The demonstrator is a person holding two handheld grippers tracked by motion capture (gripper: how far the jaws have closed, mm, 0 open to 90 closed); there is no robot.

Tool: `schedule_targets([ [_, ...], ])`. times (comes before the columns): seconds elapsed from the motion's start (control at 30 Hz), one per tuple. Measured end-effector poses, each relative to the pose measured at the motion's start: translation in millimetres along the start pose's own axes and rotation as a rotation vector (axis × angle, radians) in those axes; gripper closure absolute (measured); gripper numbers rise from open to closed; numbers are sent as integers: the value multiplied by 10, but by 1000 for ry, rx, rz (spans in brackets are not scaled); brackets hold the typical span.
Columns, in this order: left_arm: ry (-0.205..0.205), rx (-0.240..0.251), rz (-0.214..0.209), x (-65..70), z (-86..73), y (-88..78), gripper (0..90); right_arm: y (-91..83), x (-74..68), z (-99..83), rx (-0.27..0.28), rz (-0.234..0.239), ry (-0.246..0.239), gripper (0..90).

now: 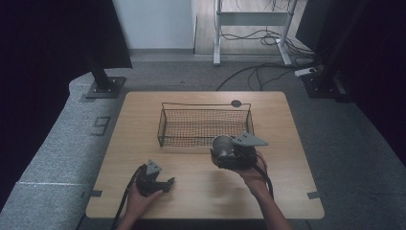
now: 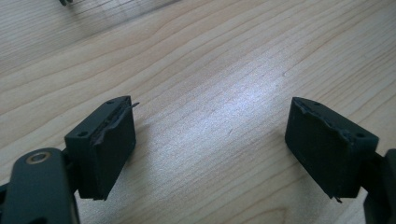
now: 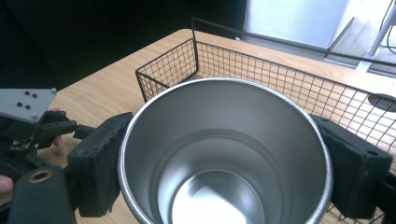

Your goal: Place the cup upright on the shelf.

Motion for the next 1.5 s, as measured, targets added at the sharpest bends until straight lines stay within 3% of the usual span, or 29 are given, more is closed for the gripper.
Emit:
schedule_targets([
  [0.77, -1, 0, 0, 1, 0, 0, 163, 88, 204, 203, 0, -26, 32, 134],
  [1.5, -1, 0, 0, 1, 0, 1, 163, 214, 243, 371, -12, -33, 32, 134],
])
Point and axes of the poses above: each handheld gripper's, and its own axes: y roughly forward along the jaws, z roughly out of its top, x roughly to its right, the point moved 2 cm from there along y, roughly forward along the jaws, and after that the axes turned 6 degrees about y, right-handed, at the moved point
